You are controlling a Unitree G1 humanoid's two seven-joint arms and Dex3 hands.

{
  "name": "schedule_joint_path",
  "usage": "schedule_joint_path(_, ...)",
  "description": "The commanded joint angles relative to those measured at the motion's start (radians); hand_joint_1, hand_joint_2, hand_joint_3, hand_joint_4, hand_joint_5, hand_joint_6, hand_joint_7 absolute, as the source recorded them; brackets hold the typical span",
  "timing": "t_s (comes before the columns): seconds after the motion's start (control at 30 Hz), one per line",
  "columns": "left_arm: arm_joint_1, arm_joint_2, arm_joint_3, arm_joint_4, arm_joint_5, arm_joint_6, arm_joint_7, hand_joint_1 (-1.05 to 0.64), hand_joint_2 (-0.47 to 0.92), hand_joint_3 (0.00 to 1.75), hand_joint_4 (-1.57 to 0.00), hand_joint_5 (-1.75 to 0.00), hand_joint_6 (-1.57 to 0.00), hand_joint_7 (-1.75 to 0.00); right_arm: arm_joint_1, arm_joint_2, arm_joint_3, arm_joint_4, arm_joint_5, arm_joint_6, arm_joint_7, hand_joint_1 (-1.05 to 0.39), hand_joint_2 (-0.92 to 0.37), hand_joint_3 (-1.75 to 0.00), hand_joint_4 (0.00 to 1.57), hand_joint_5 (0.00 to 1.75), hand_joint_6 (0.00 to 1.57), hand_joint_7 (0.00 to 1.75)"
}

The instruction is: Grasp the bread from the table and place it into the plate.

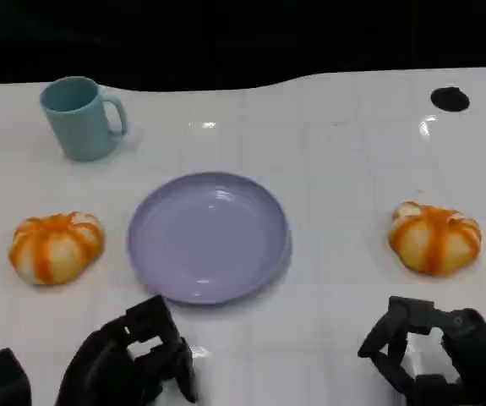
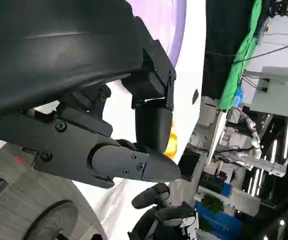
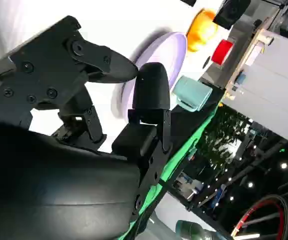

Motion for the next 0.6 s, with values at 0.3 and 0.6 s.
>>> schedule_joint_path(0.3,0.000,0.016,0.006,0.004,-0.001,-0.012,-0.005,-0.66,0.92,0.19,-0.80,-1.75,-0.70,-1.56,-0.002,-0.007,-0.013,0.010,0.006,-0.002,-0.002,-0.13,-0.44,-1.03,0.80,1.63,0.83,1.10)
schedule_joint_path(0.6,0.001,0.015,0.006,0.001,-0.004,-0.006,-0.003,-0.65,0.92,0.19,-0.80,-1.75,-0.71,-1.56,-0.001,-0.005,-0.012,0.010,0.008,-0.001,-0.001,-0.13,-0.45,-1.02,0.81,1.63,0.83,1.09)
